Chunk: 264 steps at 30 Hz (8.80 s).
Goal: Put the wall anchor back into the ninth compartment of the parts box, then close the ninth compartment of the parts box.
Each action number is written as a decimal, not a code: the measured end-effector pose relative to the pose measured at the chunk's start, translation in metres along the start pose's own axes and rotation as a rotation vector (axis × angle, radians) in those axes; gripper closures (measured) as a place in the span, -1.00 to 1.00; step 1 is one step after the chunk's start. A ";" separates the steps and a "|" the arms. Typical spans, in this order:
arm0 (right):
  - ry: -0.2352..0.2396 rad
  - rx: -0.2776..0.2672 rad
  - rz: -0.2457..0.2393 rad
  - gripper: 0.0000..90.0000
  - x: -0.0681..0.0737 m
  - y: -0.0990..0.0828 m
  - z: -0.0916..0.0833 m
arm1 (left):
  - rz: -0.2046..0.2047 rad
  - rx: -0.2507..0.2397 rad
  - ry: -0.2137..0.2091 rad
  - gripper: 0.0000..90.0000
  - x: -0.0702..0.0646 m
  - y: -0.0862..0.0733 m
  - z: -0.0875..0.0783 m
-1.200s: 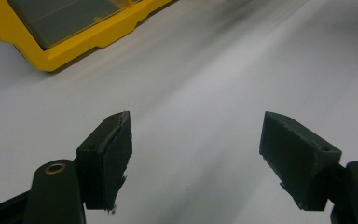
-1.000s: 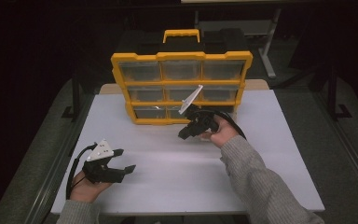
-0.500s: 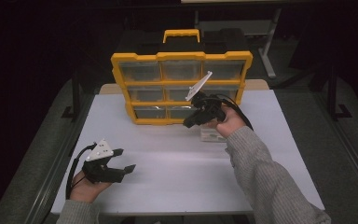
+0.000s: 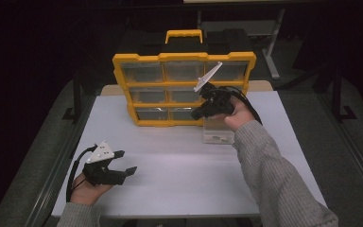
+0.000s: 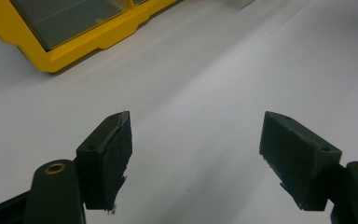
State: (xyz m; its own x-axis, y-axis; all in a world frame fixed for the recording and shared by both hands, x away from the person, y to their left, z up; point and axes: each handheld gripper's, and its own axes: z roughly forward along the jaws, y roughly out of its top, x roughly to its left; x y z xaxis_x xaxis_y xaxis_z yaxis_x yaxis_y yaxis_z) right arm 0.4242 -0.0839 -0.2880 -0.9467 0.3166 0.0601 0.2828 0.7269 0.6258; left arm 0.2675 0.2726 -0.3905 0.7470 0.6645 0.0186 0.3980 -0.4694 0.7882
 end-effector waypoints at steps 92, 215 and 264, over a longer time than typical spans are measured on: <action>-0.048 0.032 0.195 0.63 -0.032 -0.087 -0.005 | -0.023 -0.006 -0.007 -0.47 0.003 -0.001 -0.001; -0.084 0.108 0.160 0.98 0.014 -0.107 0.014 | -0.028 -0.010 -0.016 -0.51 -0.001 0.000 -0.001; -0.147 0.112 0.204 0.98 -0.016 -0.097 0.015 | -0.027 -0.021 -0.015 -0.51 0.001 0.000 -0.003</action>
State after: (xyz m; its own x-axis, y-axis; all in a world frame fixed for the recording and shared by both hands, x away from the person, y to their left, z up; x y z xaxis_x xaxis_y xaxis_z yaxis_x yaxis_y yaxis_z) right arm 0.4142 -0.1502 -0.3608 -0.8381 0.5424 0.0580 0.4886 0.6991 0.5220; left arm 0.2663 0.2749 -0.3882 0.7445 0.6676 -0.0118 0.4067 -0.4394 0.8010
